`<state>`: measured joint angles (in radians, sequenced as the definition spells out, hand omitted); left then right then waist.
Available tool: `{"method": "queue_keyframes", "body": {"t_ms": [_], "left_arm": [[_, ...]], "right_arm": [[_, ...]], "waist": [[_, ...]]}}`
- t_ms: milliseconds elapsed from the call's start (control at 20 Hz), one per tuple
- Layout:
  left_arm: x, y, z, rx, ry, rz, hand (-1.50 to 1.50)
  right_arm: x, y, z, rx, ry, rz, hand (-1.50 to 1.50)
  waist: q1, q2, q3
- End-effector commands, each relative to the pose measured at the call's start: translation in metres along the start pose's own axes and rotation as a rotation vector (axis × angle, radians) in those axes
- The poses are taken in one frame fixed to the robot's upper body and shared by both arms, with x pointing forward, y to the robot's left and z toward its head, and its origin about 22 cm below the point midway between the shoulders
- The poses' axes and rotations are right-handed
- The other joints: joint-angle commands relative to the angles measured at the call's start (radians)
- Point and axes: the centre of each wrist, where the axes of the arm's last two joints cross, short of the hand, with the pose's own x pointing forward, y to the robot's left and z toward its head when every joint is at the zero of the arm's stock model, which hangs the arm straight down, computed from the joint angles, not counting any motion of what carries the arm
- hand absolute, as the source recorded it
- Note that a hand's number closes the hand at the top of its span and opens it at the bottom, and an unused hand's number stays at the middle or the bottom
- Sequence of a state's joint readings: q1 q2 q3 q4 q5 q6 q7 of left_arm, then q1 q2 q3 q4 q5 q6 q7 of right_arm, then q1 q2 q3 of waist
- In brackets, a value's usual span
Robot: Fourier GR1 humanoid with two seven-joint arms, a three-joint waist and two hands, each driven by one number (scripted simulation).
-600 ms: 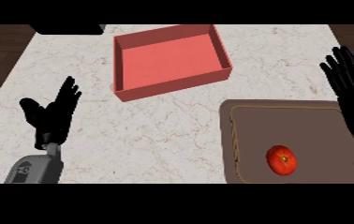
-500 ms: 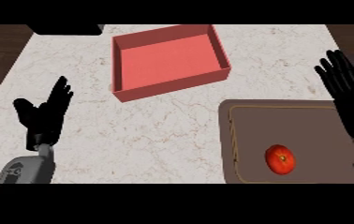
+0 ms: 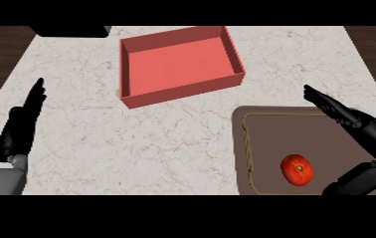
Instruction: Pick the tomato from the tray and place it in the cardboard box
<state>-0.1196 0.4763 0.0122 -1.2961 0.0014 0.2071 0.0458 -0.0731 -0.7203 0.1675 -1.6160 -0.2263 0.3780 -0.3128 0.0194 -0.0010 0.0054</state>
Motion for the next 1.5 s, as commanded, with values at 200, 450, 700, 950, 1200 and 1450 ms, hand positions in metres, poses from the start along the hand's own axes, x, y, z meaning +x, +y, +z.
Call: {"method": "queue_keyframes", "body": {"t_ms": [200,450,700,950,1200,1450], "left_arm": [[0.002,0.004,-0.001,-0.005,-0.024,-0.072,0.00],[-0.006,-0.009,0.007,0.003,-0.024,-0.075,0.00],[0.007,-0.002,0.000,-0.008,-0.029,-0.074,0.00],[-0.001,-0.002,0.006,-0.003,-0.016,-0.077,0.00],[0.003,0.017,-0.006,0.013,-0.021,-0.077,0.00],[-0.010,0.004,0.007,0.014,0.003,-0.085,0.00]], "right_arm": [[-0.079,0.000,0.056,0.117,-0.204,-0.232,-1.50],[-0.073,-0.037,0.053,0.171,-0.200,0.129,-1.50],[-0.046,-0.060,0.024,0.394,-0.096,0.405,-1.50],[-0.036,-0.052,0.001,0.577,-0.010,0.542,-1.50],[-0.033,-0.037,-0.031,0.714,0.051,0.625,-1.50],[-0.029,-0.004,-0.048,0.711,0.065,0.664,-1.50]], "waist": [[0.009,0.011,0.002],[0.013,0.008,0.000],[0.018,0.006,-0.003],[0.006,0.003,-0.005],[0.000,0.003,-0.006],[-0.016,0.000,-0.006]]}}
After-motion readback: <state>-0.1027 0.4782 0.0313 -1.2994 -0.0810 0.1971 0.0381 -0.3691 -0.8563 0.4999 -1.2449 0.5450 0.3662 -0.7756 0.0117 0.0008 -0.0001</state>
